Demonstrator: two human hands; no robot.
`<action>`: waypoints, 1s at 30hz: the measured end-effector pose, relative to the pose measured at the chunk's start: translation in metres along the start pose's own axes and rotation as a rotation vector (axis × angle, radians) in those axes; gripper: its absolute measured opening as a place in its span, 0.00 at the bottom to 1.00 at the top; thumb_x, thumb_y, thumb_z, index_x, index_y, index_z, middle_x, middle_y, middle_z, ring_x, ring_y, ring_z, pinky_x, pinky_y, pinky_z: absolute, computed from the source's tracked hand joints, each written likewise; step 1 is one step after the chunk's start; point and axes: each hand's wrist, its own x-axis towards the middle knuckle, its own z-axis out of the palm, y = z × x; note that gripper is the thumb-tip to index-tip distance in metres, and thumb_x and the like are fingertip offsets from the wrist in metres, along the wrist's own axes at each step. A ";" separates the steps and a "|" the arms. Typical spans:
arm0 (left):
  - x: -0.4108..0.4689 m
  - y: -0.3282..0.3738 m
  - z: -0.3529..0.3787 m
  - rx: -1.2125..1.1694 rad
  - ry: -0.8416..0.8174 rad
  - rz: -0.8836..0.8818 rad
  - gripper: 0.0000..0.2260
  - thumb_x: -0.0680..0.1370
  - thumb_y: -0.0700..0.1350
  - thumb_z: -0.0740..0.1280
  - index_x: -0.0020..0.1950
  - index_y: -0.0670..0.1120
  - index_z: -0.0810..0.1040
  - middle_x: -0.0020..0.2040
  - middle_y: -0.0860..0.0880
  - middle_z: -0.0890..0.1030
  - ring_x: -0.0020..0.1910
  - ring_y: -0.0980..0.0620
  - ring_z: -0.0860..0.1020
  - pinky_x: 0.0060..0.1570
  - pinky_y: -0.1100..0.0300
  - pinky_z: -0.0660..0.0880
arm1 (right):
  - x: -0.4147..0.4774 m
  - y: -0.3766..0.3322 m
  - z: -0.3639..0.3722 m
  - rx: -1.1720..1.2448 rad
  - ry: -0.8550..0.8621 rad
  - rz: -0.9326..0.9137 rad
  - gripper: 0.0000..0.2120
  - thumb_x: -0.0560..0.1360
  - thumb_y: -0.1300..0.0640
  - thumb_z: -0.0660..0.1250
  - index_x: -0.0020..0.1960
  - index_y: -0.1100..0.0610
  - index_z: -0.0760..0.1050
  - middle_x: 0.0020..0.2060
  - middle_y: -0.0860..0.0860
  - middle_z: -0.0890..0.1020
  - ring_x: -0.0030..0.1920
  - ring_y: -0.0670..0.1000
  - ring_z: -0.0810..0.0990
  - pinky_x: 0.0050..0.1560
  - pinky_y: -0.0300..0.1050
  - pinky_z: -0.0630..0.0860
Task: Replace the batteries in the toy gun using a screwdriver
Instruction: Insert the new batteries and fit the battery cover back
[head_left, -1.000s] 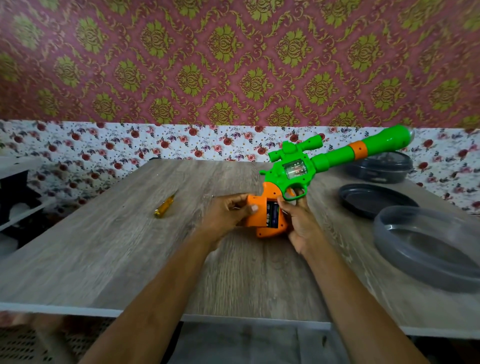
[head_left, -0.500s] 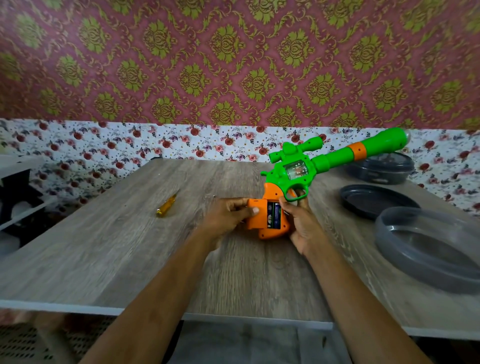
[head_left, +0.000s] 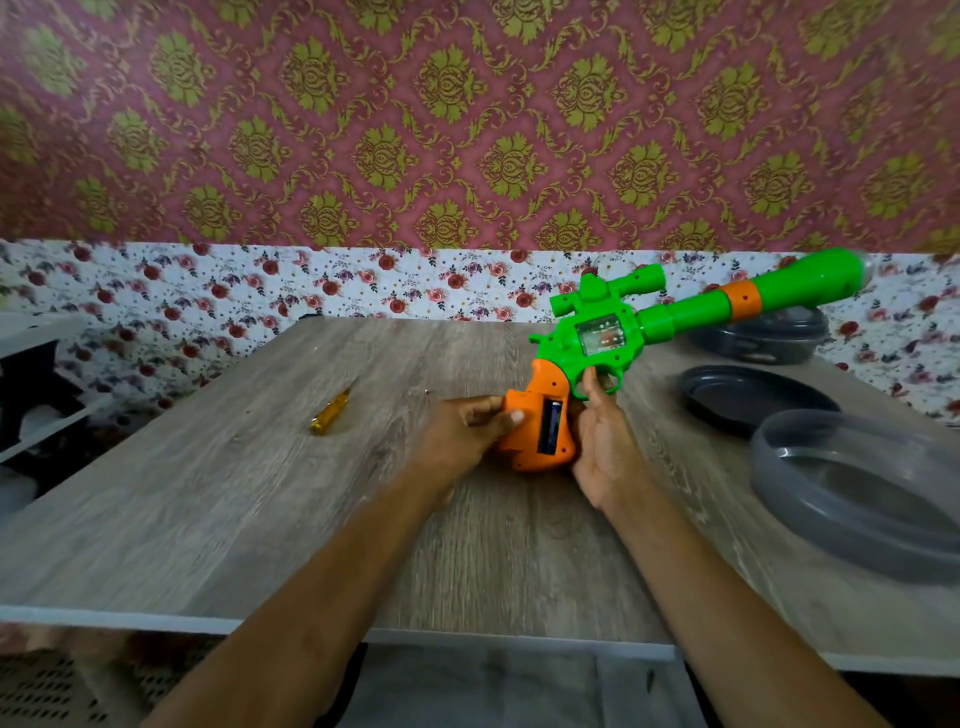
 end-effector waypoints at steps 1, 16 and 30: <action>0.000 -0.001 0.002 -0.009 -0.014 -0.006 0.12 0.75 0.41 0.69 0.59 0.47 0.79 0.49 0.50 0.83 0.39 0.67 0.80 0.45 0.71 0.77 | 0.000 0.001 0.001 -0.011 -0.012 0.005 0.17 0.80 0.45 0.51 0.53 0.51 0.76 0.47 0.53 0.83 0.48 0.51 0.81 0.55 0.53 0.75; 0.001 0.004 0.002 0.014 -0.083 -0.138 0.08 0.73 0.44 0.72 0.50 0.45 0.80 0.44 0.49 0.82 0.42 0.56 0.79 0.42 0.64 0.77 | -0.004 0.005 0.001 -0.102 -0.024 0.033 0.18 0.80 0.51 0.54 0.67 0.56 0.69 0.57 0.54 0.79 0.56 0.53 0.78 0.55 0.47 0.76; 0.004 0.004 -0.003 -0.040 0.051 -0.194 0.10 0.78 0.51 0.65 0.43 0.45 0.79 0.38 0.49 0.81 0.37 0.54 0.79 0.39 0.63 0.77 | -0.001 0.007 -0.008 -0.171 0.020 -0.029 0.12 0.73 0.67 0.64 0.54 0.56 0.74 0.39 0.47 0.84 0.40 0.44 0.82 0.46 0.43 0.79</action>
